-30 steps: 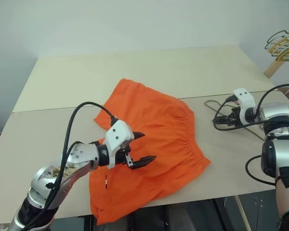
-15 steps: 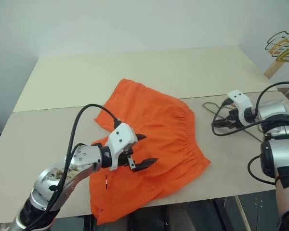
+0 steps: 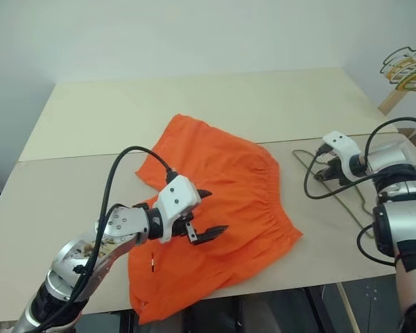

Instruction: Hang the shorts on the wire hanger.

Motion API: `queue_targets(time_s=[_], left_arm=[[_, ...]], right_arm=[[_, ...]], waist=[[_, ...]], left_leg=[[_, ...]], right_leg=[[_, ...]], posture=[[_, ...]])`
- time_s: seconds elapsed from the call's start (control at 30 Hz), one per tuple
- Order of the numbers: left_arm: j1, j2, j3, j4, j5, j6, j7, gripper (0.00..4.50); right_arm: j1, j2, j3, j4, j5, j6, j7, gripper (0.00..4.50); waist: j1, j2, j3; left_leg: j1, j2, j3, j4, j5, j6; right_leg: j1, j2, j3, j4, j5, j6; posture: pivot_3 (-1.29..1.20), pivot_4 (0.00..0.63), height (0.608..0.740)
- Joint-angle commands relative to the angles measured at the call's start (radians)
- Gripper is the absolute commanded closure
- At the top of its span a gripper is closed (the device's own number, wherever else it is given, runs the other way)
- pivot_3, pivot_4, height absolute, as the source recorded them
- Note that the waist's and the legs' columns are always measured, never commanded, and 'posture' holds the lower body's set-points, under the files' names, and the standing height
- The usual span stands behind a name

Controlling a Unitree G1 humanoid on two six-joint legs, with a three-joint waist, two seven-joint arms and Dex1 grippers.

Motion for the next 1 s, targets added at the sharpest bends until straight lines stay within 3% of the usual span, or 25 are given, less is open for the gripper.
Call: queue_targets(time_s=[0.03,0.3,0.47,0.67,1.0], left_arm=[[-0.006,-0.005,-0.008,-0.007,0.022,-0.035,0.0,0.0],[-0.06,-0.105,0.028,0.068,0.043,-0.102,0.049,0.0],[-0.133,-0.233,0.079,0.167,0.049,-0.118,0.14,0.0],[-0.235,-0.291,-0.004,0.325,0.225,-0.236,0.214,0.0],[-0.306,-0.412,0.004,0.443,0.294,-0.408,0.226,0.0]], right_arm=[[-0.007,-0.009,-0.024,-0.001,0.008,-0.035,-0.072,4.46],[-0.074,-0.046,-0.152,-0.152,0.112,-0.052,-0.223,4.46],[0.056,-0.003,-0.308,-0.599,0.249,0.123,-0.32,4.46],[0.276,0.188,-0.386,-1.244,0.287,0.335,-0.569,4.46],[0.362,0.462,-0.284,-1.719,0.267,0.501,-0.825,4.46]], waist=[[0.0,0.0,0.0],[-0.004,0.012,-0.03],[-0.006,0.017,-0.073],[-0.012,0.017,-0.11],[-0.047,0.018,-0.118]], left_leg=[[0.0,0.0,0.0,0.0,0.0,0.0],[-0.01,-0.001,0.002,0.0,0.001,-0.001],[-0.016,-0.001,-0.003,0.0,0.002,-0.003],[-0.014,-0.001,-0.007,0.001,0.004,-0.005],[-0.014,-0.002,-0.008,-0.001,0.009,-0.005]], right_leg=[[0.0,0.0,0.0,0.0,0.0,0.0],[-0.006,0.0,-0.004,0.003,0.001,0.001],[-0.007,0.0,-0.013,0.0,0.001,0.001],[-0.001,0.001,-0.018,0.0,0.001,0.0],[-0.001,0.001,-0.017,-0.001,0.005,-0.002]], posture=[[0.03,0.119,0.74],[0.01,0.01,0.74],[-0.02,0.0,0.74],[-0.06,0.0,0.74],[-0.08,0.0,0.74]])
